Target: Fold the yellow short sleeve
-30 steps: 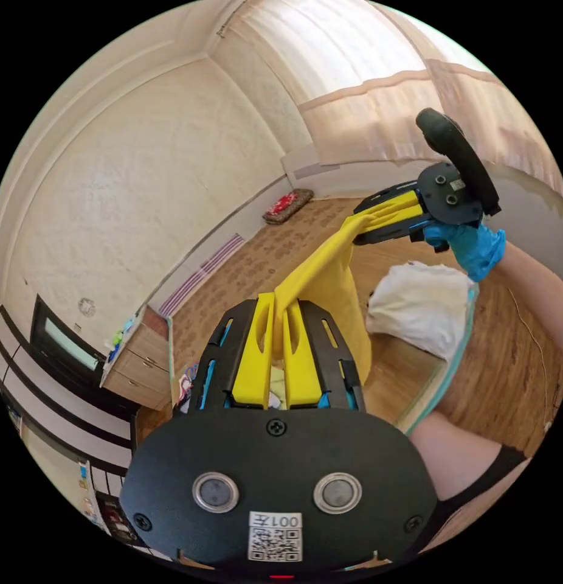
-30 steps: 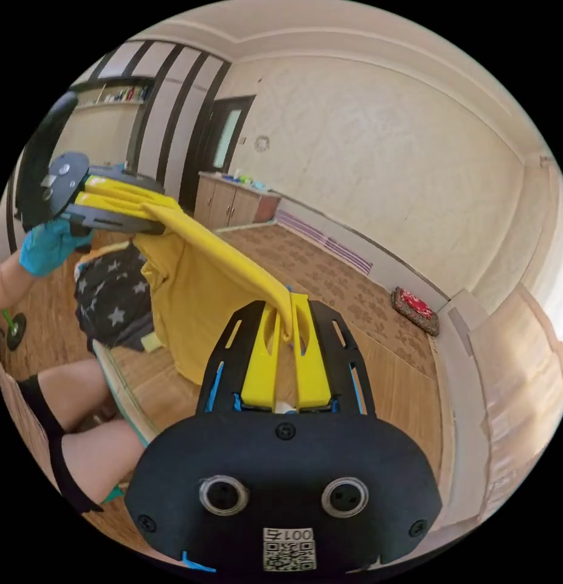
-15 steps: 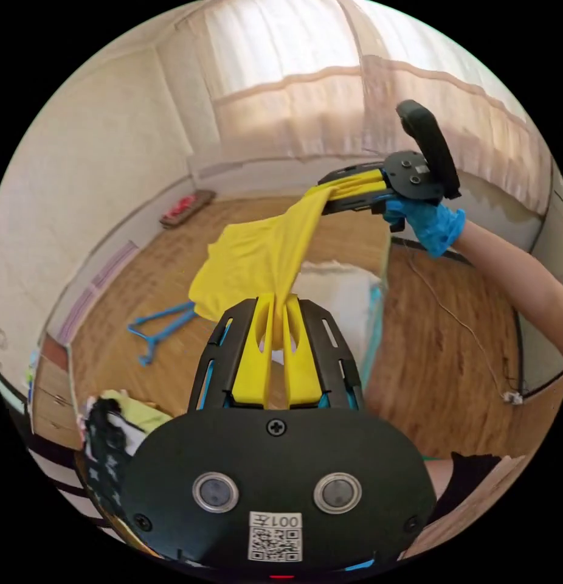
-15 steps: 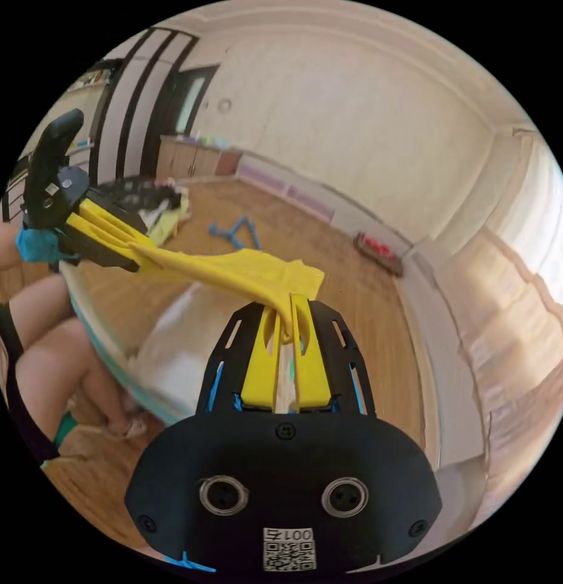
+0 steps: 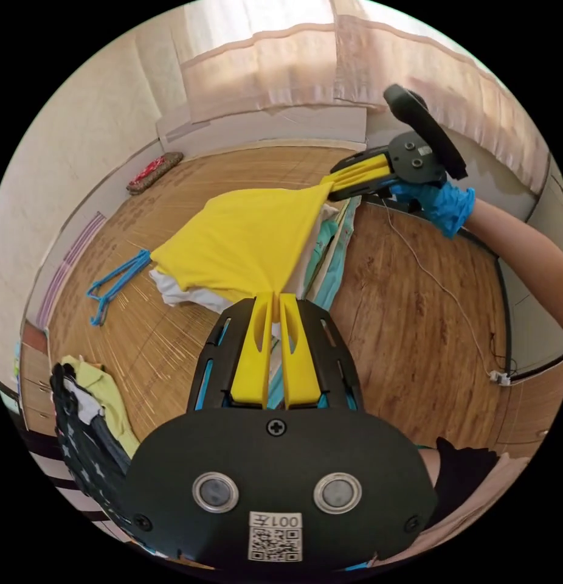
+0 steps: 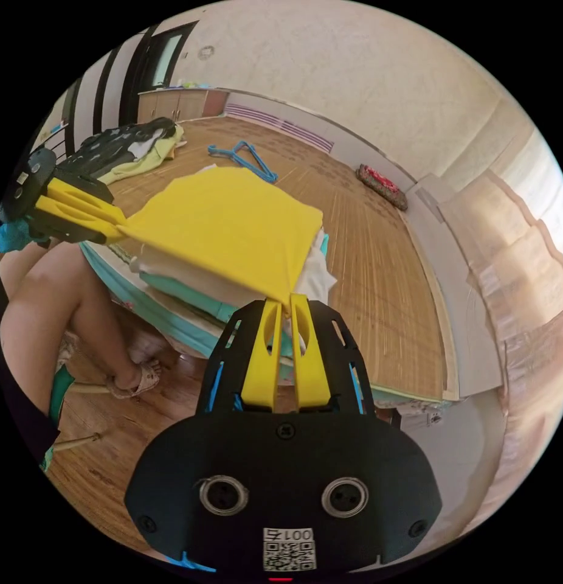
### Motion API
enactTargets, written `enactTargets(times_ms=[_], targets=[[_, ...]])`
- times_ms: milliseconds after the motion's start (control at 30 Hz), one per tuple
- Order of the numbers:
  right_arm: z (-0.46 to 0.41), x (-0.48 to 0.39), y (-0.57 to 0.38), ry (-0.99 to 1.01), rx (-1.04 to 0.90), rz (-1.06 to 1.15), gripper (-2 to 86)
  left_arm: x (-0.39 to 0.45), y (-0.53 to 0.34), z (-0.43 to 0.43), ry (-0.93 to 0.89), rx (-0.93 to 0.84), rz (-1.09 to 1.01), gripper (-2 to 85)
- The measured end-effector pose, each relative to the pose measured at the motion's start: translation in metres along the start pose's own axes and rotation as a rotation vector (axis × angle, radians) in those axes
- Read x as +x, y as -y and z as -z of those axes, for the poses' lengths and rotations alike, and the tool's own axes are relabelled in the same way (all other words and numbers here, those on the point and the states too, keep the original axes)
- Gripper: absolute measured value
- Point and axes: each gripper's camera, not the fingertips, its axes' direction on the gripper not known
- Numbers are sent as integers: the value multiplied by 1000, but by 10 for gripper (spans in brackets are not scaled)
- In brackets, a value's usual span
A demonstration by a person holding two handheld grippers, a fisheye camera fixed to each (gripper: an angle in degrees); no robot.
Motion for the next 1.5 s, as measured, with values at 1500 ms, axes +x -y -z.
enactTargets(times_ms=[1500], targets=[[194, -289, 173, 399, 127, -476, 13, 27, -252, 176, 596, -45, 971, -16]])
